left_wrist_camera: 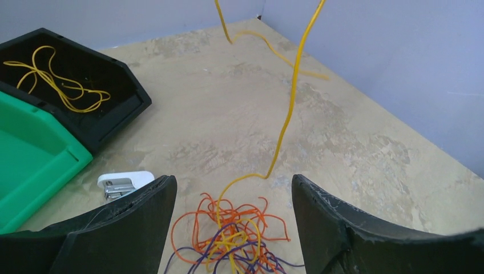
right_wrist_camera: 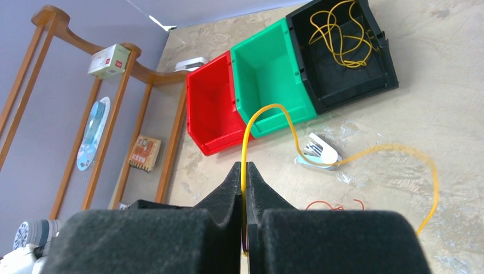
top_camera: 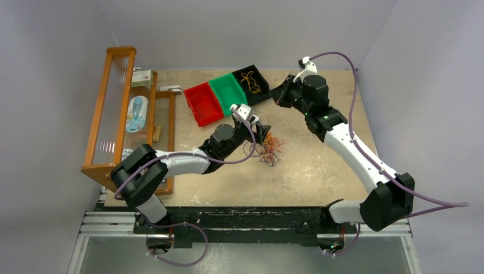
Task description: Untangle the cables
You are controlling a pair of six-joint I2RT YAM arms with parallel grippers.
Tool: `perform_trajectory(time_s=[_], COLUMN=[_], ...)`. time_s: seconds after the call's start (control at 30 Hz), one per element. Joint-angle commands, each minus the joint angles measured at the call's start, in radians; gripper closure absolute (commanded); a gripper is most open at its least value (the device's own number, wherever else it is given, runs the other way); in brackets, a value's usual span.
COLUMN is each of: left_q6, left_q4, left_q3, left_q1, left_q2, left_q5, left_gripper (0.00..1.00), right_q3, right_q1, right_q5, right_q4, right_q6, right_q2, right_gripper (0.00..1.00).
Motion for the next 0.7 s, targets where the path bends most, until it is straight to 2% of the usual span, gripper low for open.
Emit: perform_trajectory(time_s=[0.0, 0.2, 0.37, 0.67], left_q6=[0.039, 0.052, 0.04, -0.032], left_q4=[0.121, 0.069, 0.033, -0.005], left_q3=[0.076, 0.106, 0.122, 0.17], left_q1=[-0.006, -0.006, -0.007, -0.006], left_q2=[0.072, 0.16, 0.244, 0.348], left_q5=[0.003, -0.023, -0.045, 0.006], left_gripper=[0.27, 0.32, 0.42, 0.55], right_q3=[0.038, 0.097, 0.154, 0.372], right_q1=[-0.004, -0.004, -0.004, -0.004], right_q5=[-0.058, -0.113, -0.154, -0.083], right_q4=[0.028, 0.0, -0.013, -0.101], right_q6=[0.003, -0.045, -0.087, -0.163], right_q2=[-0.023, -0.043, -0.094, -0.164], right_gripper=[1.0, 1.0, 1.0, 1.0])
